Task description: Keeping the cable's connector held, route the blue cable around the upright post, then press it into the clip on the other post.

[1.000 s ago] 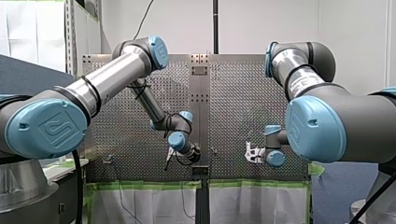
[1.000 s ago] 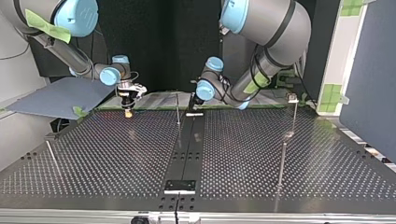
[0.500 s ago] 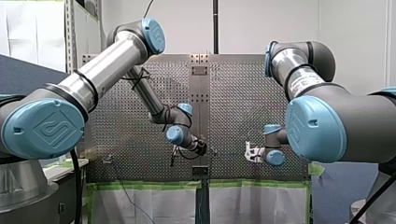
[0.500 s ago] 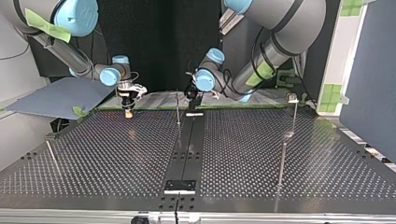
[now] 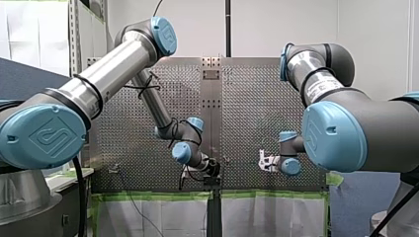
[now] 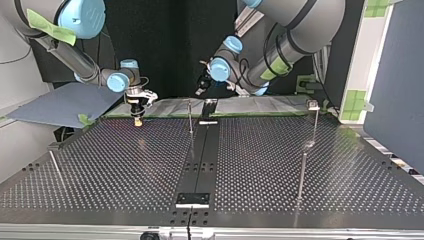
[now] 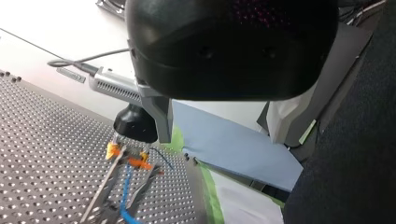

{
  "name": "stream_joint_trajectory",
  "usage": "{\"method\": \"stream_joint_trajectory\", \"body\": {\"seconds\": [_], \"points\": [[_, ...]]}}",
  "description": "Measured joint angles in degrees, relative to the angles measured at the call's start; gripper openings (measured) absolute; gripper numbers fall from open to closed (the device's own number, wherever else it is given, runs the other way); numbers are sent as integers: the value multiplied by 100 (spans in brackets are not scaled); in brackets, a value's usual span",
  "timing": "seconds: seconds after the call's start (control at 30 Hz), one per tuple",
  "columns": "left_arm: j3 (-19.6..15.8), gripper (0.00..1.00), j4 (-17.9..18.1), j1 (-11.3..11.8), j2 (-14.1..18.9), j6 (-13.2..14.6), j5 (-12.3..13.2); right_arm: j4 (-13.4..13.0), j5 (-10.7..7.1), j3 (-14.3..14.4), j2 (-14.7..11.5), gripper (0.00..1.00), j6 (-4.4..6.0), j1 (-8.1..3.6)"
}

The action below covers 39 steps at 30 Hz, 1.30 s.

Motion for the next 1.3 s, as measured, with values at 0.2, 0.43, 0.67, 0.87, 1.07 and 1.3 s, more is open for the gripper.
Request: {"method": "stream_joint_trajectory", "body": {"seconds": [0.2,0.43,0.67,0.87,1.07,1.3], "points": [[-155,100,366,-75,3,-354,-47,0,0,-1,-2,0,0,3],[-166,100,724,-173,3,-711,-254,0,0,0,-1,0,0,4],[-167,100,1078,-219,5,-997,-448,0,0,0,-2,0,0,6],[-166,100,1394,-263,4,-1141,-485,0,0,-1,-4,0,0,11],[-166,100,1648,-291,2,-1237,-538,2,0,-1,-7,0,0,11],[-166,100,1685,-274,4,-1253,-554,2,-1,-2,-7,0,0,12]]}}
